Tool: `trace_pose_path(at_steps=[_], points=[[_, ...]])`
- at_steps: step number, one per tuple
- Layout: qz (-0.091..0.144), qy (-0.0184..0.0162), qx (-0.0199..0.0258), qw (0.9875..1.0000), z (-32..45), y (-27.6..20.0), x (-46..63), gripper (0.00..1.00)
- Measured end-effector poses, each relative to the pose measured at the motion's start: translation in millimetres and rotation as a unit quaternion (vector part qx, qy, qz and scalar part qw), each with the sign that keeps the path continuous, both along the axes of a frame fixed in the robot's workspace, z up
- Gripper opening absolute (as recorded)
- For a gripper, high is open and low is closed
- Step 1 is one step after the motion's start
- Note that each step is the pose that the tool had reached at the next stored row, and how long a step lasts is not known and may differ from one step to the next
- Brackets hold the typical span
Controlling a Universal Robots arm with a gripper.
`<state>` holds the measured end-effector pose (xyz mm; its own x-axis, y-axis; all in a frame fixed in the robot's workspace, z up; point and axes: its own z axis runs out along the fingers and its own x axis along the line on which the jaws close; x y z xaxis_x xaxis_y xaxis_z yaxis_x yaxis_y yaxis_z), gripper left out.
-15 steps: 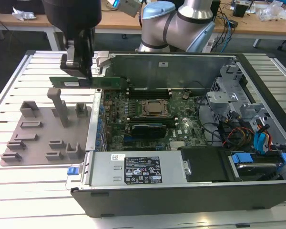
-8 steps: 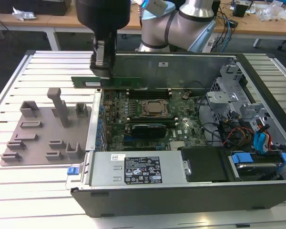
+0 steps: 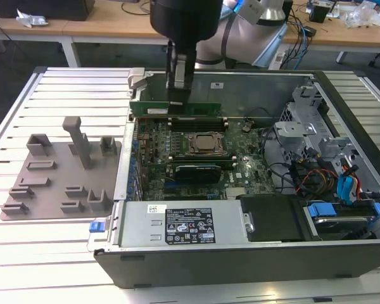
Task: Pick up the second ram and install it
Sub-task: 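Pick up the second ram and move it above second insertion slot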
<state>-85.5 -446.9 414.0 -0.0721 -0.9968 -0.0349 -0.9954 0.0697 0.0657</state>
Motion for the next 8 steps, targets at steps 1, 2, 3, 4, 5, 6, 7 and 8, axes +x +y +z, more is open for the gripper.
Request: trace_pose_path(at_steps=[1, 2, 3, 4, 5, 6, 7, 8], points=[[0.0, 0.0002, 0.0, 1.0, 0.0, 0.0, 5.4, 0.14], [0.0, 0.0004, 0.0, 1.0, 0.0, 0.0, 10.1, 0.14], [0.0, 0.0004, 0.0, 1.0, 0.0, 0.0, 12.6, 0.14], [0.0, 0.0005, 0.0, 1.0, 0.0, 0.0, 15.4, 0.14], [0.0, 0.0007, 0.0, 1.0, 0.0, 0.0, 20.2, 0.14], [0.0, 0.0009, 0.0, 1.0, 0.0, 0.0, 25.1, 0.14], [0.0, 0.0011, 0.0, 1.0, 0.0, 0.1, 30.1, 0.14], [0.0, 0.0014, 0.0, 1.0, 0.0, 0.2, 37.1, 0.14]])
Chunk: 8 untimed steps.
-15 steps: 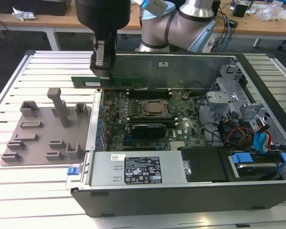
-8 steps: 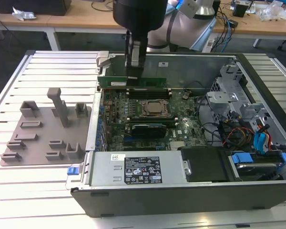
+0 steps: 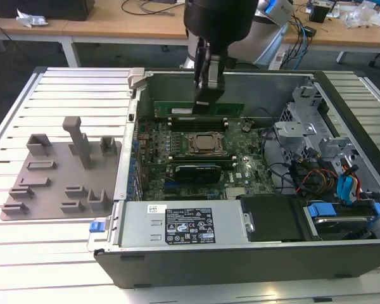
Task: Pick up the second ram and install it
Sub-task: 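Pick up the second ram and move it above second insertion slot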
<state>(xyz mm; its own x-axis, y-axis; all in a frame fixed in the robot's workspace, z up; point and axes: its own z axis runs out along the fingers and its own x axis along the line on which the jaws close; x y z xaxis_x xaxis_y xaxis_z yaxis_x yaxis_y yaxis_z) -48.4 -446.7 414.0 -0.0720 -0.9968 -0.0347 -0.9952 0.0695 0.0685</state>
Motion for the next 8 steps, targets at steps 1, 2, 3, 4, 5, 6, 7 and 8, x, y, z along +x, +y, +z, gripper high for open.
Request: trace_pose_path(at_steps=[1, 2, 3, 4, 5, 6, 7, 8], points=[[0.0, 0.0004, 0.0, 1.0, 0.0, 0.3, 7.3, 0.14], [0.0, 0.0011, 0.0, 1.0, 0.0, 0.8, 17.9, 0.14], [0.0, 0.0017, 0.0, 1.0, 0.0, 1.3, 27.9, 0.14], [0.0, 0.0027, 0.0, 1.0, -0.1, 2.3, 39.8, 0.14], [0.0, 0.0036, 0.0, 1.0, -0.3, 3.2, 48.1, 0.14], [0.0, 0.0043, 0.0, 1.0, -0.4, 3.8, 52.6, 0.14], [0.0, 0.005, 0.0, 1.0, -0.7, 4.6, 57.2, 0.14], [0.0, 0.0072, 0.0, 1.0, -1.9, 6.9, 66.5, 0.14]])
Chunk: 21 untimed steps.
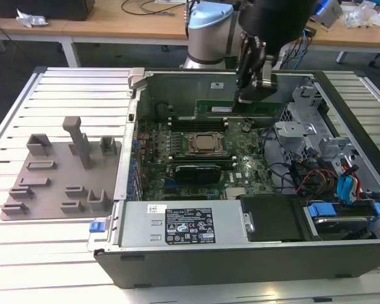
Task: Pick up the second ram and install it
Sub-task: 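Pick up the second ram and move it above second insertion slot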
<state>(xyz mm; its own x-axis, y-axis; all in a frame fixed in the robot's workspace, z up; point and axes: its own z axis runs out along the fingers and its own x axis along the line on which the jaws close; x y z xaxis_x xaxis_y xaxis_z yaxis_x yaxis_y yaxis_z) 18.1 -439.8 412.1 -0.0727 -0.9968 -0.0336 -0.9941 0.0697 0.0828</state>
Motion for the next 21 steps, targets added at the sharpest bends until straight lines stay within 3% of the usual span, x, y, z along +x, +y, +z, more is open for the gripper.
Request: trace_pose_path(at_steps=[1, 3, 5, 6, 8, 10, 11, 12, 13, 17, 18, 21], points=[[0.0, 0.0029, 0.0, 1.0, -4.3, 2.3, 6.6, 0.14], [0.0, 0.0034, 0.0058, 1.0, -9.0, 4.2, 6.7, 0.14], [0.0, 0.0033, 0.0274, 0.9996, -9.7, 4.5, 6.1, 0.14], [-0.002, 0.0032, 0.0308, 0.9995, -11.9, 4.5, 5.6, 0.14], [-0.021, 0.0027, 0.0304, 0.9993, -21.4, 5.9, 3.9, 0.14], [-0.024, 0.0026, 0.0305, 0.9993, -26.3, 8.2, -7.4, 0.14], [-0.024, 0.0026, 0.0304, 0.9993, -29.1, 11.8, -12.8, 0.14], [-0.024, 0.0026, 0.0305, 0.9993, -31.5, 16.4, -17.1, 0.14], [-0.024, 0.0026, 0.0305, 0.9993, -35.3, 25.1, -23.1, 0.14], [-0.024, 0.0027, 0.0306, 0.9993, -49.9, 53.7, -21.9, 0.14], [-0.024, 0.0027, 0.0307, 0.9992, -53.2, 55.8, -21.2, 0.14], [-0.024, 0.0027, 0.0305, 0.9993, -53.5, 55.9, -21.0, 0.14]])
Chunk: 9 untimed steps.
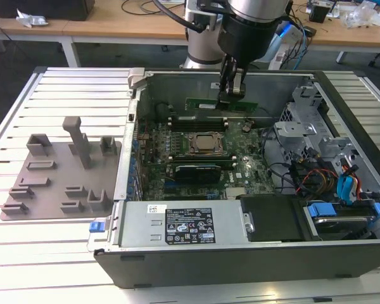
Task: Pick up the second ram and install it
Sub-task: 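Pick up the second ram and move it above second insertion slot, then insert the second ram into the second slot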
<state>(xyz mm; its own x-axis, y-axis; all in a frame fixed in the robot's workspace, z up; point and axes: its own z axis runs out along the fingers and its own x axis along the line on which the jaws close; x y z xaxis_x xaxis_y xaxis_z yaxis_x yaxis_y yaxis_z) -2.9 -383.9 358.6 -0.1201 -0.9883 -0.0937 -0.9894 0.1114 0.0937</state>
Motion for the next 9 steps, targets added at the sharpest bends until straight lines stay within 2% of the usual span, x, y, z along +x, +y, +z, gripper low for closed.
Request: trace_pose_path(at_steps=[9], points=[[0.0, 0.0, 0.0001, 1.0, -0.1, 0.0, 0.1, 0.14]])
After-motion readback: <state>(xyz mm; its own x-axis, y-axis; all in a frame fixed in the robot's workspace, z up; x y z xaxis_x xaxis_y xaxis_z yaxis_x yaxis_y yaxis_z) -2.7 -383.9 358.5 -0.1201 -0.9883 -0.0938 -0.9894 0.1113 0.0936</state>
